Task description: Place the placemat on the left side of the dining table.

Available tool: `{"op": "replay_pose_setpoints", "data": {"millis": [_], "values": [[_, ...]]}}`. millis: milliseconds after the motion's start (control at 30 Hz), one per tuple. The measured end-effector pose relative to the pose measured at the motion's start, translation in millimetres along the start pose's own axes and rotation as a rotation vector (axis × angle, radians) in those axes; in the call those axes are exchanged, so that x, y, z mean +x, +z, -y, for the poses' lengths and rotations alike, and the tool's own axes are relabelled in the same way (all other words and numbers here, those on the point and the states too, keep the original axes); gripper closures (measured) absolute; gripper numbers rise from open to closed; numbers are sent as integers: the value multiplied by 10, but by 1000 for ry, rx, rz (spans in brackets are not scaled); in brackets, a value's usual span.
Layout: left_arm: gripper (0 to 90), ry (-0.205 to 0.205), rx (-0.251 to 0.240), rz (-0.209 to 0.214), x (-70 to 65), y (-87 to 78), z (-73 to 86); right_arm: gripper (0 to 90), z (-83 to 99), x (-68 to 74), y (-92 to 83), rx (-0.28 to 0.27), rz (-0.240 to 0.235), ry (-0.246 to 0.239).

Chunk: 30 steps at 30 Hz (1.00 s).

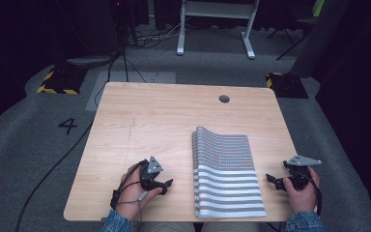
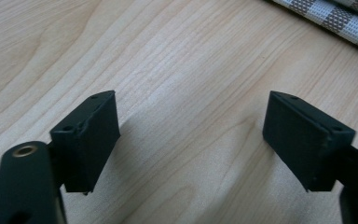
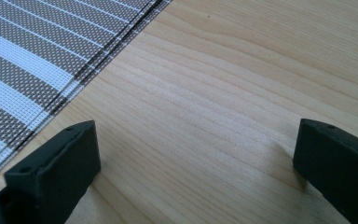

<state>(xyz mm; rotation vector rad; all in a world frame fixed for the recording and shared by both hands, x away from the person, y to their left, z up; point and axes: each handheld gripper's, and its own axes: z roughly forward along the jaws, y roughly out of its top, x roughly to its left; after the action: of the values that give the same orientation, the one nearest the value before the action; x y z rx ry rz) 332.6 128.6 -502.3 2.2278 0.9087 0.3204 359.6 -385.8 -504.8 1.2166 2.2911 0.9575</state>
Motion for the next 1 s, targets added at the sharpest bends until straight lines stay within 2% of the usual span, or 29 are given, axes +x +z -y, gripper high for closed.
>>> {"op": "replay_pose_setpoints", "data": {"millis": [167, 200, 233, 267, 333, 400, 467, 500, 600, 633, 667, 833, 933, 1000], "values": [[276, -35, -13, -16, 23, -21, -5, 6, -1, 2, 0, 0, -2, 1], [372, -64, -17, -2, 14, -39, -33, 6, -1, 2, 0, -1, -2, 1], [395, -64, -17, -2, 14, -39, -33, 6, -1, 2, 0, -1, -2, 1], [396, -80, -29, 14, -1, -52, -57, 6, 0, 2, 0, -1, -2, 1], [407, -71, -87, 57, -56, -101, -171, 6, -1, 1, 0, -1, -2, 0], [403, -67, -102, 65, -78, -125, -218, 6, -1, 1, 0, -1, -2, 1], [391, -62, -129, 109, -137, -166, -362, 6, -1, 2, 0, -1, -2, 0], [393, -62, -129, 109, -137, -166, -362, 6, -1, 2, 0, -1, -2, 0], [398, -93, -163, 179, -235, -182, -535, 5, -2, 3, 0, 0, -3, 2], [399, -93, -163, 179, -235, -182, -535, 5, -2, 3, 0, 0, -3, 2], [400, -93, -165, 203, -288, -166, -606, 5, -2, -1, 1, 3, -1, -8], [400, -100, -161, 232, -368, -87, -713, 5, -3, 6, 1, 4, 1, -3], [398, -109, -139, 254, -438, 35, -791, 5, -10, 21, 9, 1, 10, 13], [394, -108, -119, 246, -460, 121, -821, 5, -12, 27, 10, 2, 18, 15]]}}
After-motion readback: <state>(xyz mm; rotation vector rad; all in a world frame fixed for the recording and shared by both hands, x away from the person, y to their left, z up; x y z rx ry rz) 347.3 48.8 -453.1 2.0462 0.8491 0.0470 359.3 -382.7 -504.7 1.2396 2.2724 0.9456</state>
